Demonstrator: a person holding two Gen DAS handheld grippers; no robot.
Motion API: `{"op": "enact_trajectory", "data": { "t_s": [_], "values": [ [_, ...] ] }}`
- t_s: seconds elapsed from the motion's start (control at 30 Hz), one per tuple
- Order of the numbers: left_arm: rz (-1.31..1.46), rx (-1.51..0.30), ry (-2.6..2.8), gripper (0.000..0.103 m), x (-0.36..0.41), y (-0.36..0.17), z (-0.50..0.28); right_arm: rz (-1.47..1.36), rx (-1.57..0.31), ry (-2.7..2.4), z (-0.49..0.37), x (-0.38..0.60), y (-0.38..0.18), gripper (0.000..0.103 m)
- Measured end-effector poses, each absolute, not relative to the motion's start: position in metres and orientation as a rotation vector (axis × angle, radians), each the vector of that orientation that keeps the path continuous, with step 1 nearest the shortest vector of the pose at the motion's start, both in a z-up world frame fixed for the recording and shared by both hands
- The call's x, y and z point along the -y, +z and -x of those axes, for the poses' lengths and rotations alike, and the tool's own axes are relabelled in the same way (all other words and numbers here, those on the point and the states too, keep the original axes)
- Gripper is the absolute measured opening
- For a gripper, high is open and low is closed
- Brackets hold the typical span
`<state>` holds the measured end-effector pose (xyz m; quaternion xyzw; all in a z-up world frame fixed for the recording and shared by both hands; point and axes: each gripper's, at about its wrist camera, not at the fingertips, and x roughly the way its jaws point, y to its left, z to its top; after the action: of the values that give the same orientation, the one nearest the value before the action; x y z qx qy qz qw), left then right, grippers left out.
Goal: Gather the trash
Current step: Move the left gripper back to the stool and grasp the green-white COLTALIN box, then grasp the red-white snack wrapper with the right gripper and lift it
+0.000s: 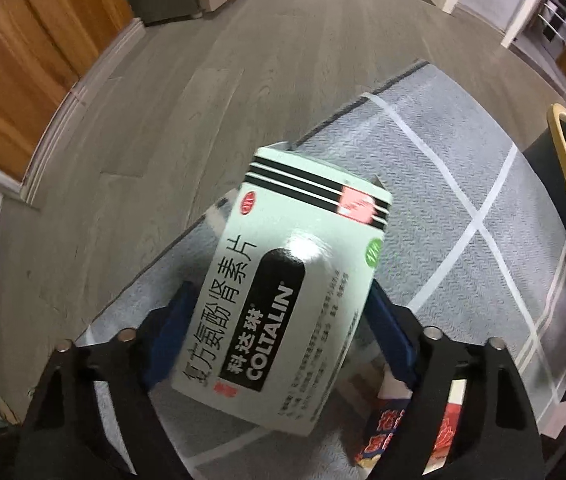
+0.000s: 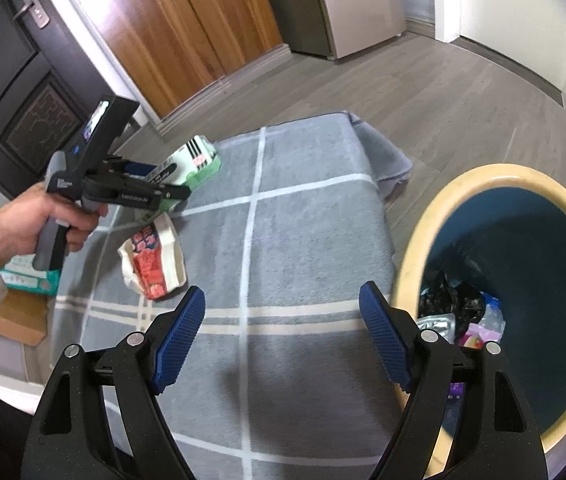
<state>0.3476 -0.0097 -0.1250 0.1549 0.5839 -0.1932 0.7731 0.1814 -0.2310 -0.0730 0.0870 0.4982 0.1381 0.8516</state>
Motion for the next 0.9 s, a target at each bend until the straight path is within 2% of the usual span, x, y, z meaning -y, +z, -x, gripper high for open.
{"op": "enact_trajectory", "data": {
  "t_s": [0.23, 0.43, 0.6, 0.8, 0.9],
  "values": [
    [-0.240, -1.232, -0.345, 0.076, -0.009, -0.093, -0.338, -0.159, -1.070, 0.354, -0.183, 0.208, -0.080, 0.080],
    [0.004, -1.179, -0.281, 0.076, -0.024, -0.046, -0.316, -0.124, -1.102, 0.429, -0.189, 0.175, -0.093, 0.080],
    [0.056, -1.112, -0.248, 0.076, -0.027, -0.007, -0.287, -0.078, -1.059, 0.512, -0.193, 0.136, -0.083, 0.080],
    [0.175, -1.011, -0.176, 0.076, -0.057, 0.040, -0.252, -0.012, -1.035, 0.590, -0.202, 0.091, -0.078, 0.074],
    [0.237, -0.965, -0.170, 0.076, -0.072, 0.059, -0.233, 0.055, -1.050, 0.596, -0.207, 0.069, -0.086, 0.065]
  ]
}}
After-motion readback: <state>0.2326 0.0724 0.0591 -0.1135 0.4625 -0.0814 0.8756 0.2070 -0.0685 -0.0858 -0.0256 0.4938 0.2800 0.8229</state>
